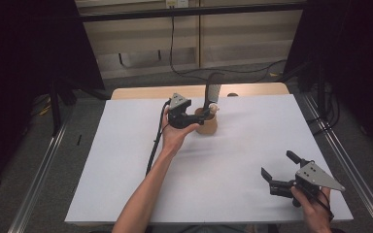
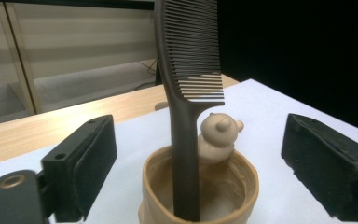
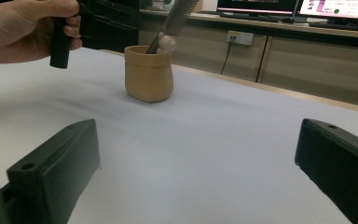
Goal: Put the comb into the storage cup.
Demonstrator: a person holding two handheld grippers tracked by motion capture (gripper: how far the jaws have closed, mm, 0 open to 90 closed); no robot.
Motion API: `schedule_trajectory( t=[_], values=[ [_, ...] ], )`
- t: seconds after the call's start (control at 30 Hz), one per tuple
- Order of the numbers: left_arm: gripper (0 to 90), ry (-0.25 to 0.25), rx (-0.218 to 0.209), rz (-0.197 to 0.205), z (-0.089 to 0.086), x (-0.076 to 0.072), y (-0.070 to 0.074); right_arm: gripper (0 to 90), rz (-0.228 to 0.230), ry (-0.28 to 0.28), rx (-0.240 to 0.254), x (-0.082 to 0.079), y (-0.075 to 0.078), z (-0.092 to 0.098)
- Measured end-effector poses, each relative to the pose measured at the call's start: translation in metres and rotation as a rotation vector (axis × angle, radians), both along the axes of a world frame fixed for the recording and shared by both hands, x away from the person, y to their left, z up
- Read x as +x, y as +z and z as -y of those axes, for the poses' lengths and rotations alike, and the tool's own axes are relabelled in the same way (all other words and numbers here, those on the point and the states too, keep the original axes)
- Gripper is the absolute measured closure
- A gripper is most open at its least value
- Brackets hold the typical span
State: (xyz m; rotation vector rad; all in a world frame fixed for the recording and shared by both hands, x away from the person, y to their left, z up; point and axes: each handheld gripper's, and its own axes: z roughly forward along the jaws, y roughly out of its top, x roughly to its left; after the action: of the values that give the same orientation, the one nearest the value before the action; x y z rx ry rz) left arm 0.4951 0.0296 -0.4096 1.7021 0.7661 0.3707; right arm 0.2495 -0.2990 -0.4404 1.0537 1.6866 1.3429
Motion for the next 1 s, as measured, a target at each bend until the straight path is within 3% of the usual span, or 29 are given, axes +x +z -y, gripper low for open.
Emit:
schedule_trajectory(
  t=[0.1,0.27,0.4,0.47,0.63,0.73,0.83,0.93,1.0],
  values=[
    [8.7,0.01,0.034,0.017,-0.003,-0.003,0.004,0.0,0.002,0.002,-0.001,0.0,0.0,0.0],
    [3.8,0.005,0.057,0.054,-0.008,-0.01,0.009,0.0,-0.001,-0.003,-0.002,0.0,0.0,0.0],
    [4.1,0.008,0.015,0.069,-0.013,-0.015,0.013,0.0,0.001,0.001,0.0,0.0,0.0,0.0],
    [4.0,0.014,0.019,0.085,-0.015,-0.017,0.016,0.0,0.002,0.0,0.0,0.0,0.0,-0.001],
    [4.4,0.008,-0.006,0.067,-0.02,-0.02,0.021,0.0,0.002,-0.001,-0.004,0.0,0.0,-0.001],
    [4.4,0.021,0.024,0.1,-0.02,-0.023,0.022,0.0,0.003,0.001,-0.004,0.0,0.0,-0.002],
    [4.0,0.035,0.021,0.13,-0.021,-0.027,0.022,0.0,0.004,0.001,-0.001,0.0,0.0,-0.001],
    [3.0,0.014,0.016,0.108,-0.022,-0.032,0.022,0.0,0.002,0.003,0.0,0.0,0.0,-0.001],
    [2.8,0.003,0.022,0.122,-0.024,-0.037,0.022,0.0,0.0,0.001,0.003,0.0,0.0,-0.001]
  ],
)
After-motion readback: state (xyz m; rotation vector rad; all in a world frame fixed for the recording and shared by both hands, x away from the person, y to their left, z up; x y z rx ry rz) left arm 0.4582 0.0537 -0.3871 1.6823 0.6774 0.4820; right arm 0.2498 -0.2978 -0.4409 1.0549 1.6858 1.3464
